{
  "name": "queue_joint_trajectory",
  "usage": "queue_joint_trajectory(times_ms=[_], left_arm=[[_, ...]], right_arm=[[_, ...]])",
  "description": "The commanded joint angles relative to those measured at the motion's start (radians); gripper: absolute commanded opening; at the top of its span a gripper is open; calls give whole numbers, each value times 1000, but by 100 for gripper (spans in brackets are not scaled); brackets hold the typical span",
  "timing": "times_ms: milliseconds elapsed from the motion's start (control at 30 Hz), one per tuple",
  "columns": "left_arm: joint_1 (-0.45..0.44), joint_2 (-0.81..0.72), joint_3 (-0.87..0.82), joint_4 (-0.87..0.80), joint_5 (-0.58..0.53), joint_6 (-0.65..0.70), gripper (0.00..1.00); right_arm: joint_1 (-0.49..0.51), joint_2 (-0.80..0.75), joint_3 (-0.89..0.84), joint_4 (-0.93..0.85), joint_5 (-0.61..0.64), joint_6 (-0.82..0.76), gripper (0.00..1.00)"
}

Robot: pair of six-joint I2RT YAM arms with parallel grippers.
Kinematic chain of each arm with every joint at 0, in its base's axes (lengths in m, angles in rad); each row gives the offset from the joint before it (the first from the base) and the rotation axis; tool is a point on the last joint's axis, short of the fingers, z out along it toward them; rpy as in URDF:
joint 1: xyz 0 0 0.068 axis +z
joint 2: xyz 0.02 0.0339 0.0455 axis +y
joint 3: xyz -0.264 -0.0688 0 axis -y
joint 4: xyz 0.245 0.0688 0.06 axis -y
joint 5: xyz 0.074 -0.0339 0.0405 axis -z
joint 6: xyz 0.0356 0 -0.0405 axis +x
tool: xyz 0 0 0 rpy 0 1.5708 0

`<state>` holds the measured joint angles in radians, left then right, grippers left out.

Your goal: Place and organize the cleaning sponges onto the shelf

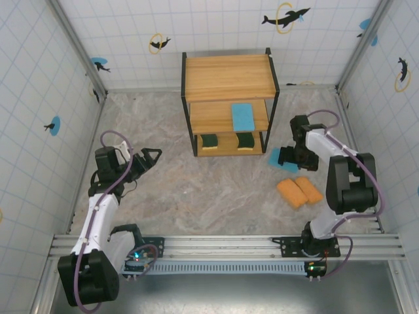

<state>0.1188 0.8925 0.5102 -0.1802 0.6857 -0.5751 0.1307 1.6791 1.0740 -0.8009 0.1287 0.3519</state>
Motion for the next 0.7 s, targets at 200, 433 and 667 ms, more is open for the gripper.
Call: queue_joint_trajectory(times_ms=[200,433,667], left_arm=[[4,-6,-28,-6,-27,2,98],[4,-6,-25,-10,-43,0,97],[4,-13,-25,-17,-47,-1,98]], right_arm=[[-20,115,81,77,32,122,99],[-46,161,102,226,-87,270,99],[-51,196,199,233,-134,222,100]])
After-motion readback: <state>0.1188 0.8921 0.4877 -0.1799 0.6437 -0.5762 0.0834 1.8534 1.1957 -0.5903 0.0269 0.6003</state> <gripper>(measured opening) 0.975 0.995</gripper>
